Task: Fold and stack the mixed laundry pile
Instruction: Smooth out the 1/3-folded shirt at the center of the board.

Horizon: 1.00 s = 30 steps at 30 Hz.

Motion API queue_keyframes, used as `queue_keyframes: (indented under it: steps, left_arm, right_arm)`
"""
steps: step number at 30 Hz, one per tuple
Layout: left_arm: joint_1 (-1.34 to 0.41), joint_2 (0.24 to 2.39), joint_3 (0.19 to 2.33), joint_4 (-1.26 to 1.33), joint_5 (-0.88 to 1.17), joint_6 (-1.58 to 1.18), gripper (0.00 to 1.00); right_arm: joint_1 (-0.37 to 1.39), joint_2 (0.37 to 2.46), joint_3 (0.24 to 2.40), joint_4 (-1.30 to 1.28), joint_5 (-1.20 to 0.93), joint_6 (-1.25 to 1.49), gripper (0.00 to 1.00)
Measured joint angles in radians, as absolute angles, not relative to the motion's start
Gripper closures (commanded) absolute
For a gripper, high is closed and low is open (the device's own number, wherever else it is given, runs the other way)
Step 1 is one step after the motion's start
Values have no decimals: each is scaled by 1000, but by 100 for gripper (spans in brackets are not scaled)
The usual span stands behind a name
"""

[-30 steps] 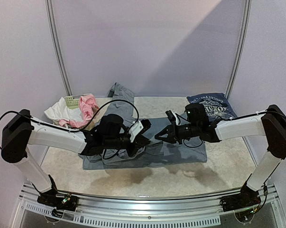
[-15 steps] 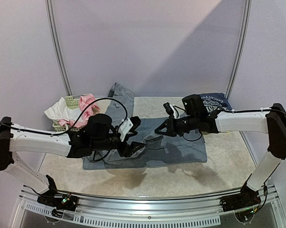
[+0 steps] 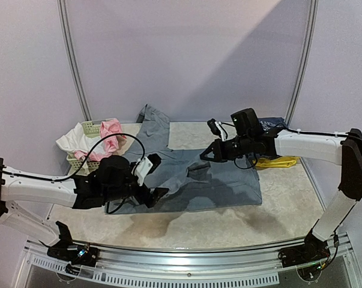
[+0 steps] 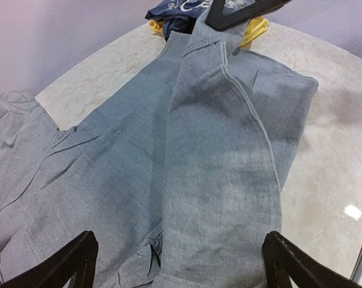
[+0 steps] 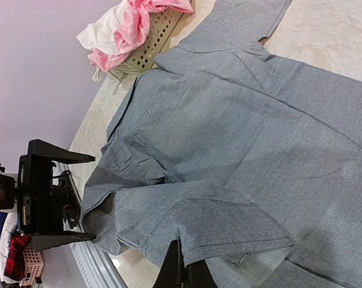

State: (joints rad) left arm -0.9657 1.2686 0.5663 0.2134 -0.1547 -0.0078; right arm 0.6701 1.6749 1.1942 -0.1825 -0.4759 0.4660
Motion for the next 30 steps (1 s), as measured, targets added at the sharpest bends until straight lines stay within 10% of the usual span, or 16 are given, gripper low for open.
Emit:
queue_keyframes:
  steps: [30]
  left_arm:
    - [-944,1324,551,228,-244,-91,8]
  right_arm:
    - [536,1728,1413,-304,-392,308,100]
